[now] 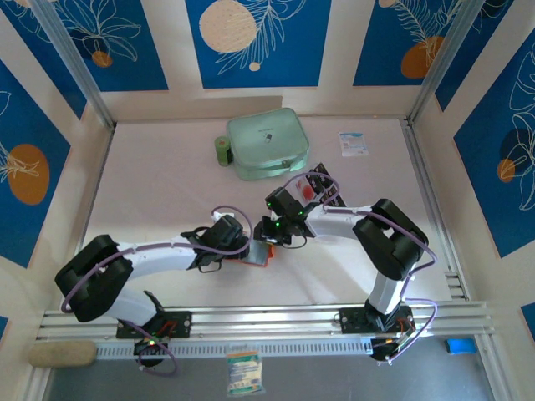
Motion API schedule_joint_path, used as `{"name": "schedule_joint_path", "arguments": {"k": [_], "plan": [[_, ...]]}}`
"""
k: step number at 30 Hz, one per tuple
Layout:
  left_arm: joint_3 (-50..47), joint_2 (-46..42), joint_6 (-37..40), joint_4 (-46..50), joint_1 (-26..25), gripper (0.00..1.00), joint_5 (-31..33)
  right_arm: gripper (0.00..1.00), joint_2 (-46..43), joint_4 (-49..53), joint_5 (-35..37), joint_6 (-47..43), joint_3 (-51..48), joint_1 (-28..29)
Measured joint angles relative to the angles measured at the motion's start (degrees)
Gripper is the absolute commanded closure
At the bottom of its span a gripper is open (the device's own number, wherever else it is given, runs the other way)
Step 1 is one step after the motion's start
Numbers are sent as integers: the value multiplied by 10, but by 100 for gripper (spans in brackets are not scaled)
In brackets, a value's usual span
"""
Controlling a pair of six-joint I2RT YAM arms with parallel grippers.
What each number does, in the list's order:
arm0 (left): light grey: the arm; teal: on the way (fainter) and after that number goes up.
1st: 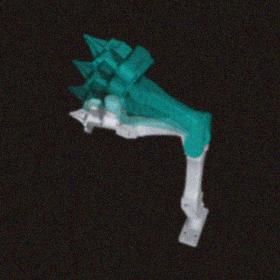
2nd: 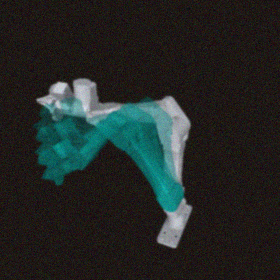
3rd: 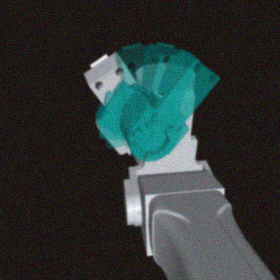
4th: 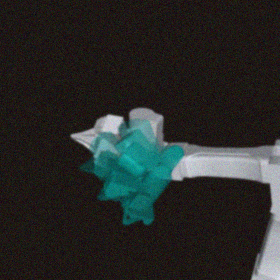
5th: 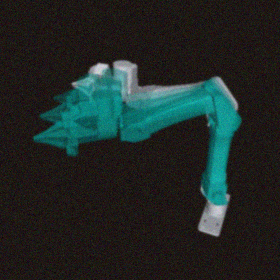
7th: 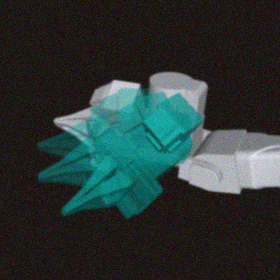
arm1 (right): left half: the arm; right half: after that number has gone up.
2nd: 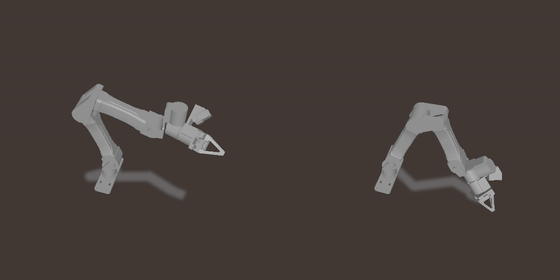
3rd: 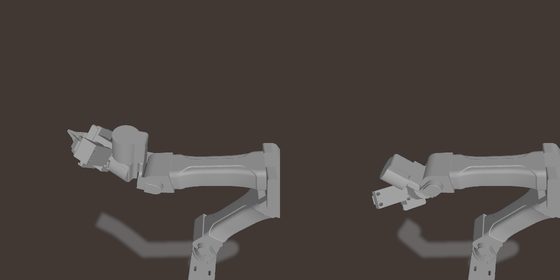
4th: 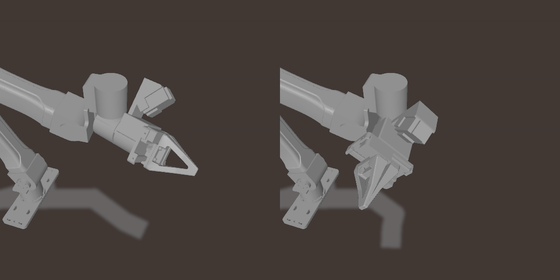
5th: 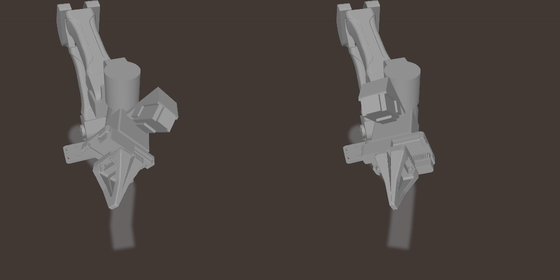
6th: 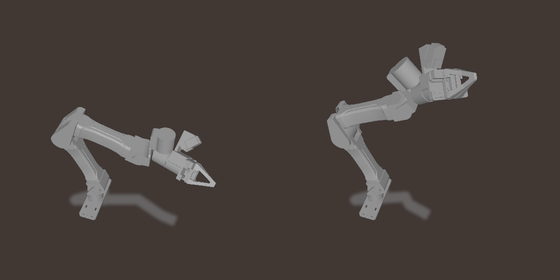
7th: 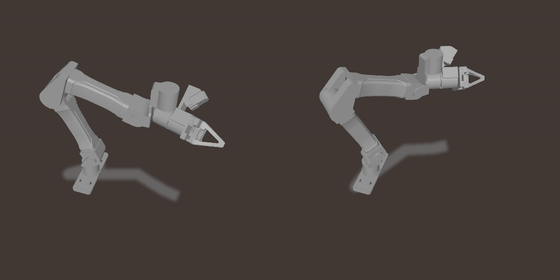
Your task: Put the credit cards into the card holder
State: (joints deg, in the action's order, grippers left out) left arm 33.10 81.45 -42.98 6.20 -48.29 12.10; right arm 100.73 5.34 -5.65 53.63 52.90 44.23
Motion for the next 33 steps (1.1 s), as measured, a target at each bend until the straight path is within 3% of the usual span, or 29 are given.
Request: {"name": "schedule_joint_path", "arguments": {"k": [9, 15, 23, 33], "plan": [[-2, -4, 0, -1, 0, 24, -1, 73, 0, -26, -43, 0, 0, -10], [-2, -23, -2, 12, 0, 14, -16, 61, -1, -30, -54, 4, 0, -11], [20, -126, 10, 84, 1, 7, -5, 48, -12, -28, -53, 20, 17, 0], [21, -217, 15, 136, 17, 7, 21, 44, 8, -31, -56, 40, 76, 25]]}}
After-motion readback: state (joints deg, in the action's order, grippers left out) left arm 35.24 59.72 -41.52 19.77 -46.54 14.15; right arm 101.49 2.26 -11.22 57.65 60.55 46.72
